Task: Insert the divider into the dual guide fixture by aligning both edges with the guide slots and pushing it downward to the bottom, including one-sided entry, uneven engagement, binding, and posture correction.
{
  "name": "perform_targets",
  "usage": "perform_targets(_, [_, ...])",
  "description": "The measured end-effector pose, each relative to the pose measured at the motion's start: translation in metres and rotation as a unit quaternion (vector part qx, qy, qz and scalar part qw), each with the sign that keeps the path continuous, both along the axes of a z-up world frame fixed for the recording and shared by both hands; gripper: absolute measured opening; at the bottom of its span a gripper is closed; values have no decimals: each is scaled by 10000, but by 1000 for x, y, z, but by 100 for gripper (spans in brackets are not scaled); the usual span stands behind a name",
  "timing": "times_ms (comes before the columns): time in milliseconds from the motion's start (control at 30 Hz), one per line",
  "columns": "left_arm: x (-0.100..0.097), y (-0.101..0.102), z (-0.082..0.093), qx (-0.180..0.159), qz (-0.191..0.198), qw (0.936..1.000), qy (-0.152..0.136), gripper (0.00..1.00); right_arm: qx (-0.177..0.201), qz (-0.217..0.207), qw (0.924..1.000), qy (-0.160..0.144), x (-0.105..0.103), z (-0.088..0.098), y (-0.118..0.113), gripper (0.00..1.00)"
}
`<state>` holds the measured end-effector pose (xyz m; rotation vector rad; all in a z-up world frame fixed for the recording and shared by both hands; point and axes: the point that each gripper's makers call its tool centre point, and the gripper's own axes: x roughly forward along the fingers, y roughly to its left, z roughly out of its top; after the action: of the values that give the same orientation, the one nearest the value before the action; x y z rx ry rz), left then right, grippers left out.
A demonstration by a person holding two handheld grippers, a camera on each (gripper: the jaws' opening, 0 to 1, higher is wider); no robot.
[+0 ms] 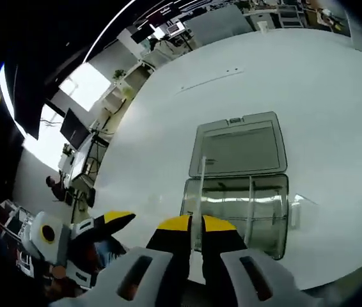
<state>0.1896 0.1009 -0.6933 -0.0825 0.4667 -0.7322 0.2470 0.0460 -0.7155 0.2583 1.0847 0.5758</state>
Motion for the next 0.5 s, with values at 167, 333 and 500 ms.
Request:
perform_targets(167, [3,3,-6,60,-31,10000,14,67,-47,-33,9999,103,2,-5,-2,0])
perform_targets(333, [8,5,-5,13,-21,10000,-48,68,-58,-123,9998,174,6,-6,-5,0])
perform_targets(500, [11,9,-7,62,-26,9999,-83,72,-188,-95,9993,306,6,-11,-7,0])
